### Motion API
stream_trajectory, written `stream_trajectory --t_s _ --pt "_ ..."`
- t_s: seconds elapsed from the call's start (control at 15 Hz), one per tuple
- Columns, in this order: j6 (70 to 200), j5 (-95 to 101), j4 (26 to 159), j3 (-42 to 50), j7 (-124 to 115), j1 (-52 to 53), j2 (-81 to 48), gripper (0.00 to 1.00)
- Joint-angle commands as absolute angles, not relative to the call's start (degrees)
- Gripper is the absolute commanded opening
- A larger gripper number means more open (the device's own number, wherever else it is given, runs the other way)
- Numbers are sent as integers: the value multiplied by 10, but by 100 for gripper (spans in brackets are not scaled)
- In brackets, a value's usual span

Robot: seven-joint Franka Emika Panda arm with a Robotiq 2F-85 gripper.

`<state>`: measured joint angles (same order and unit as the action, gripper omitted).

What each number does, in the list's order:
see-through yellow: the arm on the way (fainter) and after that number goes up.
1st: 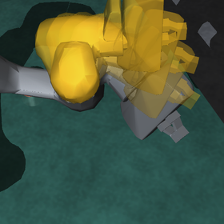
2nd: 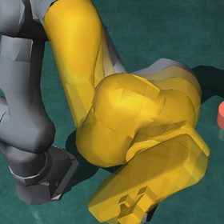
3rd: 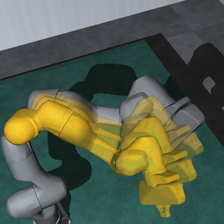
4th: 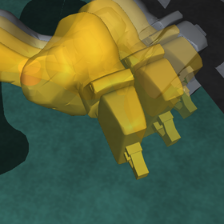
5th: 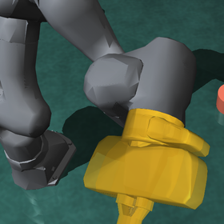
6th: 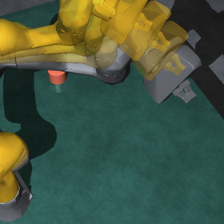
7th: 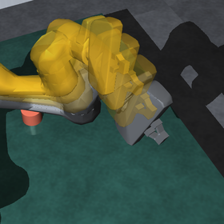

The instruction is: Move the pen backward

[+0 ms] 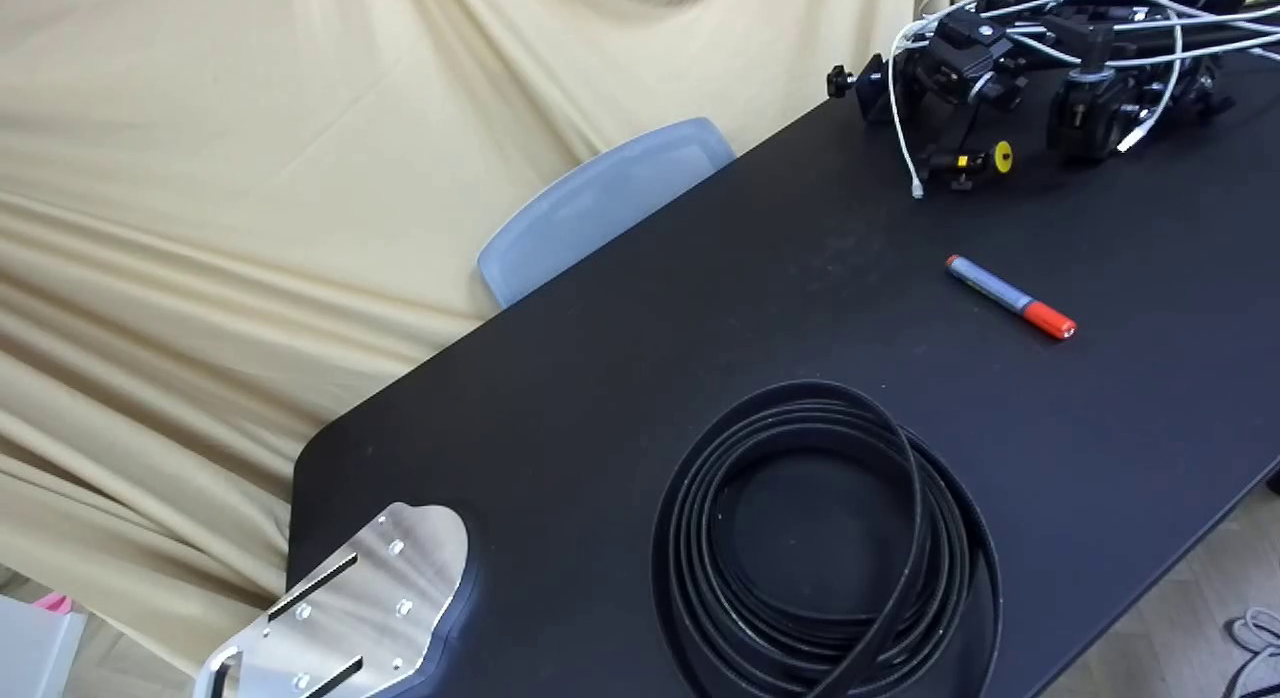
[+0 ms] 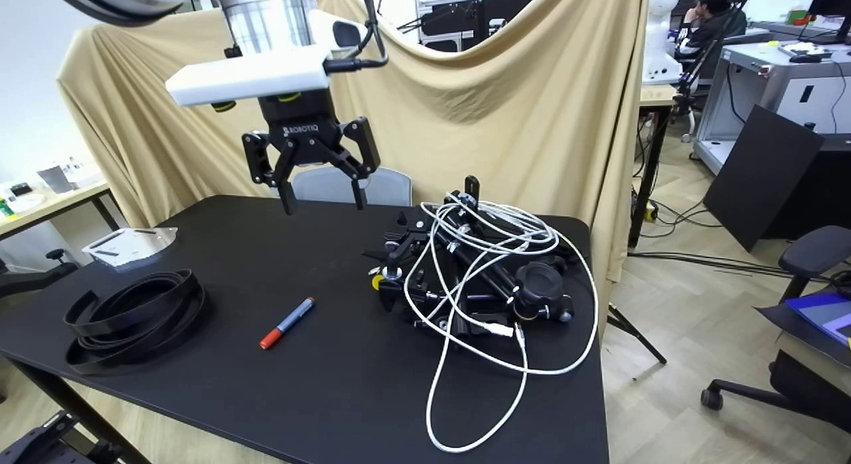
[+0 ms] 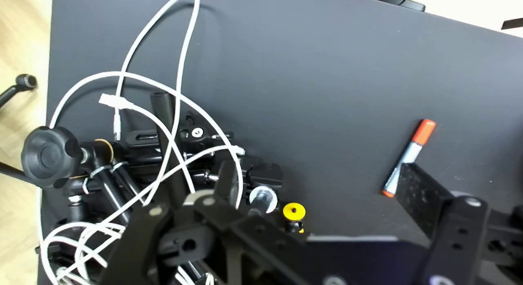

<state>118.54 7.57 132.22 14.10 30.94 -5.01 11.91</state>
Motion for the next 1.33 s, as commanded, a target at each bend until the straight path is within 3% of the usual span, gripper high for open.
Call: stream_trajectory --t_s 0.0,0.53,0.93,1.27 --pt "1232 51 1329 108 267 -40 85 100" --pt "1290 -35 1328 21 57 -3 -28 100" --pt "1294 -34 1333 9 65 -2 -41 100" --pt "1399 -48 1380 -8 25 13 -47 100"
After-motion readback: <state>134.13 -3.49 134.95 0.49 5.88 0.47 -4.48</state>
